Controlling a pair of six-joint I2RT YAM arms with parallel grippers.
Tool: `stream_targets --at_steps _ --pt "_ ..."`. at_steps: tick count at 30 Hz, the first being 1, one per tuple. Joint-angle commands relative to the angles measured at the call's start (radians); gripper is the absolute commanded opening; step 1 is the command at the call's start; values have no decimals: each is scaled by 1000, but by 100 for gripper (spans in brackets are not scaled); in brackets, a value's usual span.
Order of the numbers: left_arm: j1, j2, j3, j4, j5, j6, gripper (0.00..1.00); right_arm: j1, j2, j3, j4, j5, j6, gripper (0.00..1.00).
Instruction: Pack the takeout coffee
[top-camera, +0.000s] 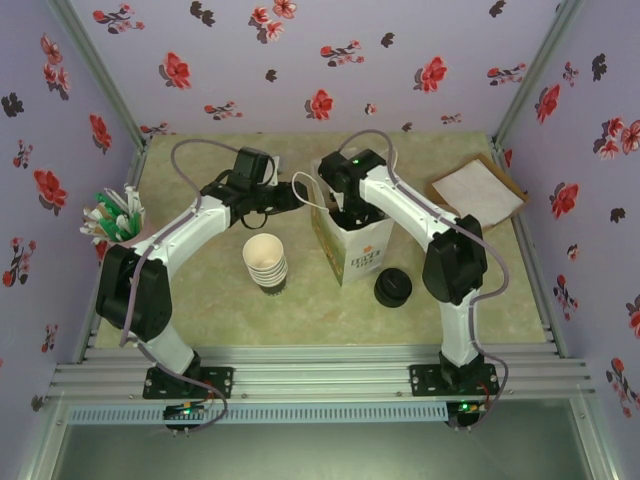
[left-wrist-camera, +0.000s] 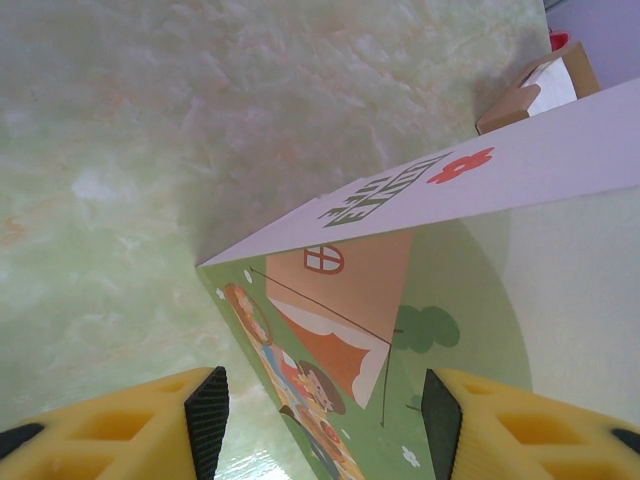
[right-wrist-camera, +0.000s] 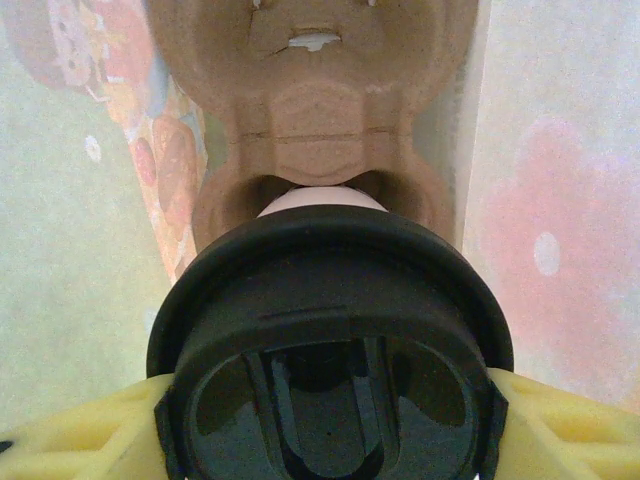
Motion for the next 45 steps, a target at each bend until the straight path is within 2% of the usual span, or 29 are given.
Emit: stream_targets --at_steps 1,27,45 --pt "7 -32 -7 -8 -12 29 57 -5 6 -28 39 11 -5 62" --pt "7 -30 -3 -10 -14 28 57 -5 -3 0 13 11 -9 66" --pt "6 -35 5 -14 -18 28 58 3 -48 90 -56 37 6 84"
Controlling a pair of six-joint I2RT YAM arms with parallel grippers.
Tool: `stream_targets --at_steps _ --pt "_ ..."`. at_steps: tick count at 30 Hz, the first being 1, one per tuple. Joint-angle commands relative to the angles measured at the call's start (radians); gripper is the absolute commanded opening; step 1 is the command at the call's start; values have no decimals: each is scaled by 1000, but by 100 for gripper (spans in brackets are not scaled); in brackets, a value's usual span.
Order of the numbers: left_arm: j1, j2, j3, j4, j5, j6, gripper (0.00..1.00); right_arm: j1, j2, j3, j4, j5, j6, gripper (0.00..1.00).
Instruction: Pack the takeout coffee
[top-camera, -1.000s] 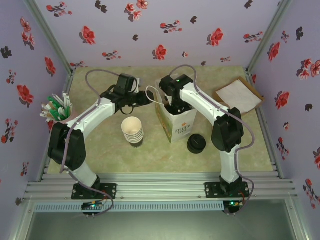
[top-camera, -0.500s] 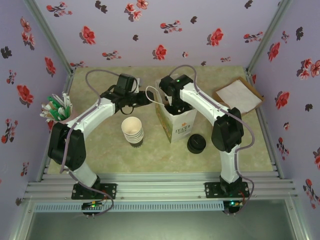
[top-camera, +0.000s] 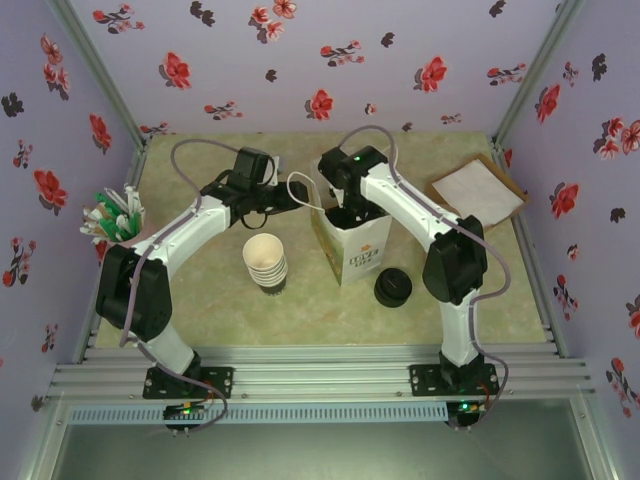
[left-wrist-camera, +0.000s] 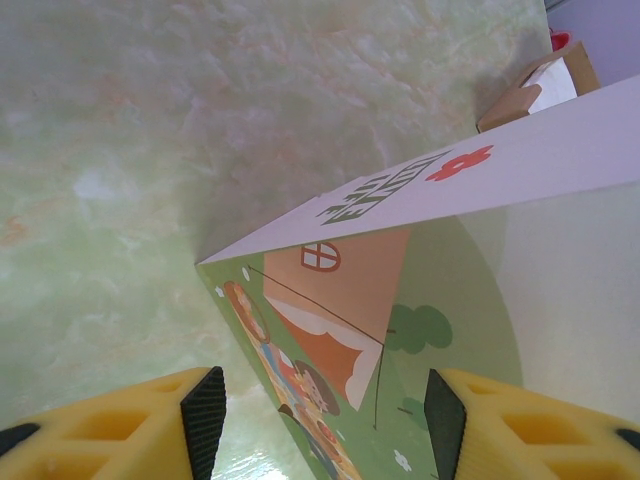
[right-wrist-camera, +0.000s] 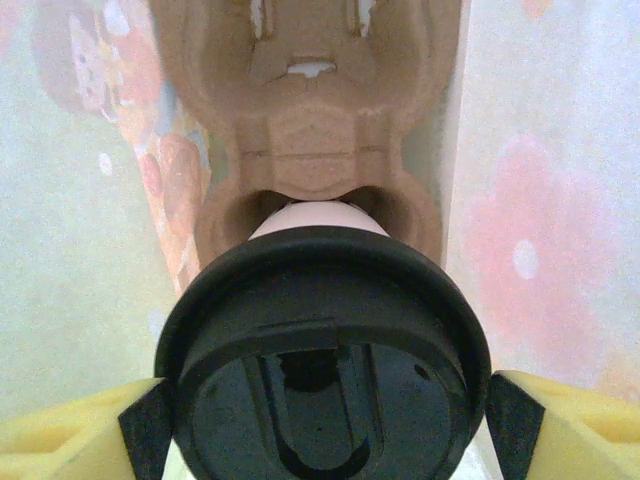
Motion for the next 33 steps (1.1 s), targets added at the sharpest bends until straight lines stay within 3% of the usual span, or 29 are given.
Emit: stream_targets --at_steps 1,18,26,33 --pt "7 -37 4 -15 -18 29 58 3 -49 49 -46 27 7 85" --pt "6 -72 9 -28 -22 22 61 16 -136 141 -89 53 36 99" --pt "7 -118 14 -49 -38 25 64 24 -170 171 -87 71 48 99" --pt "9 -191 25 -91 -69 42 73 32 -235 189 -54 98 61 99"
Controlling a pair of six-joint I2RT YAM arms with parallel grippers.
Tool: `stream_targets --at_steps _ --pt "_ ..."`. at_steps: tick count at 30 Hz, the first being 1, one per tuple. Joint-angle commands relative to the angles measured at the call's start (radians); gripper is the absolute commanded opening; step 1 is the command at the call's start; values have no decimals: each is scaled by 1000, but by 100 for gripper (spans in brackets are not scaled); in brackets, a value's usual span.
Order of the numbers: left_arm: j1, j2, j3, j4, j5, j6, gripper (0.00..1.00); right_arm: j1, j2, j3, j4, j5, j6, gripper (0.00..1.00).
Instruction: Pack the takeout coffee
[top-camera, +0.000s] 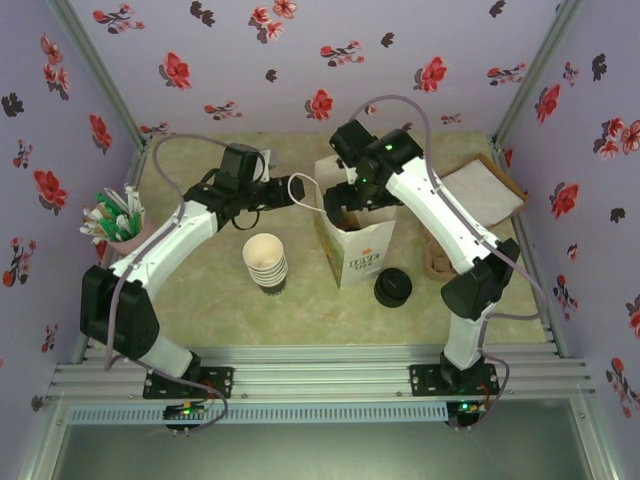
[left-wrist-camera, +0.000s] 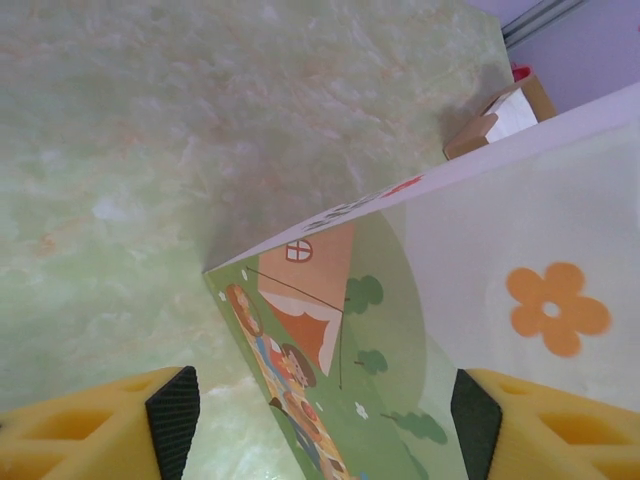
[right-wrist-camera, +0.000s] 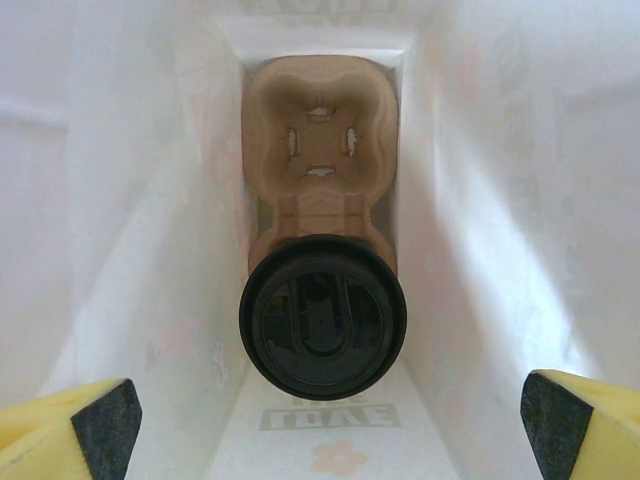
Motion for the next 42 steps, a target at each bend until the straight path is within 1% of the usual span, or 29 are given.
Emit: stream_targets --at_steps 1,5,10,11,12,17,21,29,36,42 --pt "8 -66 25 -40 -38 29 75 13 -78 28 16 31 25 99" --pt "13 -119 24 -70 -59 36 82 16 -126 21 63 14 22 99" --pt "16 -210 17 -117 -82 52 90 31 -216 -23 138 29 26 99" --pt "18 -232 16 -128 -89 56 92 35 -238 -39 153 32 28 99" --pt "18 -248 16 -137 -94 57 99 39 -257 -53 165 33 29 99" --pt "18 -344 20 -196 -142 68 99 56 -390 -179 261 45 50 99" --pt "19 -414 0 -213 -166 59 99 60 -499 -289 335 37 74 99" --pt "19 -532 -38 -268 -212 50 99 60 -705 -466 409 38 117 99" --pt "19 -606 -67 -326 -236 34 99 60 -818 -575 435 61 154 99" --pt "20 -629 -84 -402 -247 16 99 61 -891 -662 468 73 190 99"
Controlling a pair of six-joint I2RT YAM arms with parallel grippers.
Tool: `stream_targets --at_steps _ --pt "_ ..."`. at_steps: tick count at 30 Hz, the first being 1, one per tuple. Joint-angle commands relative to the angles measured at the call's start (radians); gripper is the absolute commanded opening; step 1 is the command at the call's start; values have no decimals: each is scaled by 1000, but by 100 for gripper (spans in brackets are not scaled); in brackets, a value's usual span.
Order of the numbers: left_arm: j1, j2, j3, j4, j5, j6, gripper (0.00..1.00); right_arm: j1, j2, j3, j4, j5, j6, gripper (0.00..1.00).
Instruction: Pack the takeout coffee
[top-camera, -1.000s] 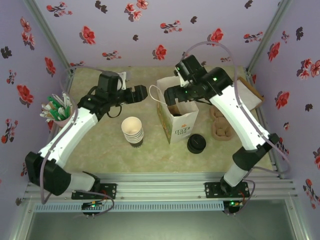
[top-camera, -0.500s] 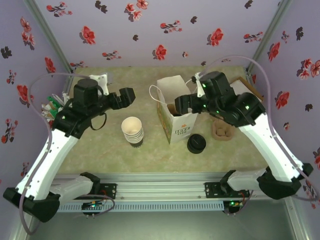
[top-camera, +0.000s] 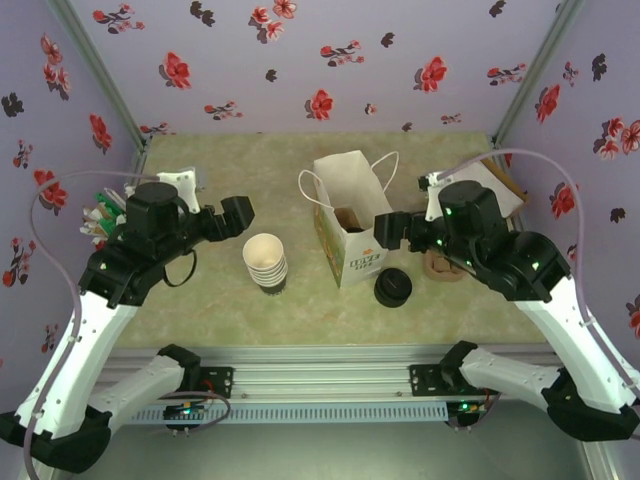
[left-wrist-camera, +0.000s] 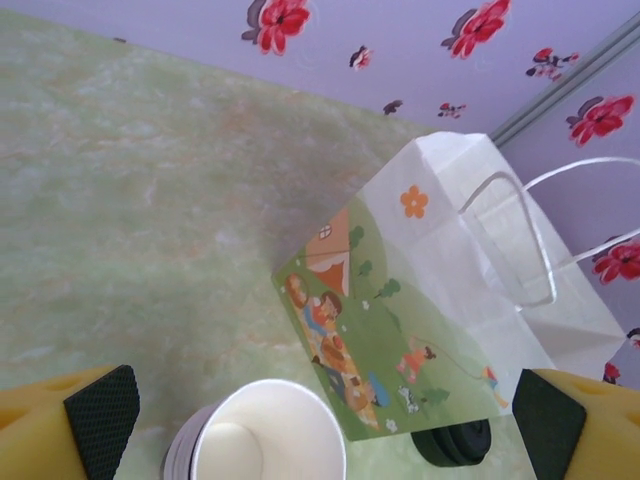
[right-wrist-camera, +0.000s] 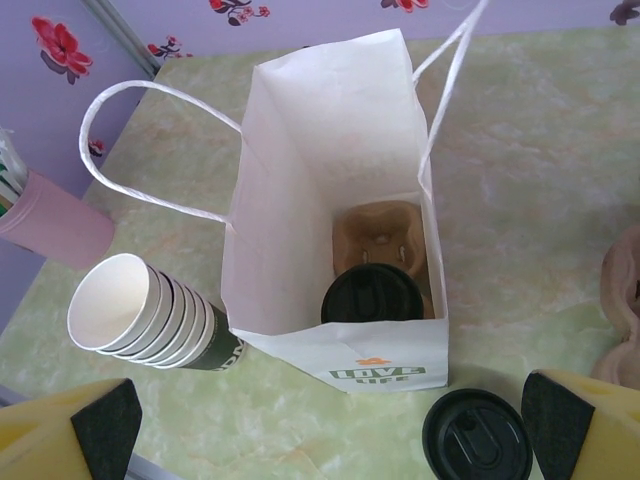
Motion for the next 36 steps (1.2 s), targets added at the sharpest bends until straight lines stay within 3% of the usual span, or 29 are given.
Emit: stream_targets --at_steps 1,11,18,25,36 --pt "7 -16 -20 -72 -33 -16 99 4 -36 -43 45 29 45 99" --pt "16 -42 0 -212 -154 9 97 6 -64 -57 128 18 81 99" --pt "103 1 119 -346 -218 62 94 4 36 36 192 -85 50 99" --pt "240 73 221 -443 -229 100 93 9 260 226 183 -217 7 99" --pt "558 217 354 -564 -203 194 80 -23 600 626 -39 -94 -102 99"
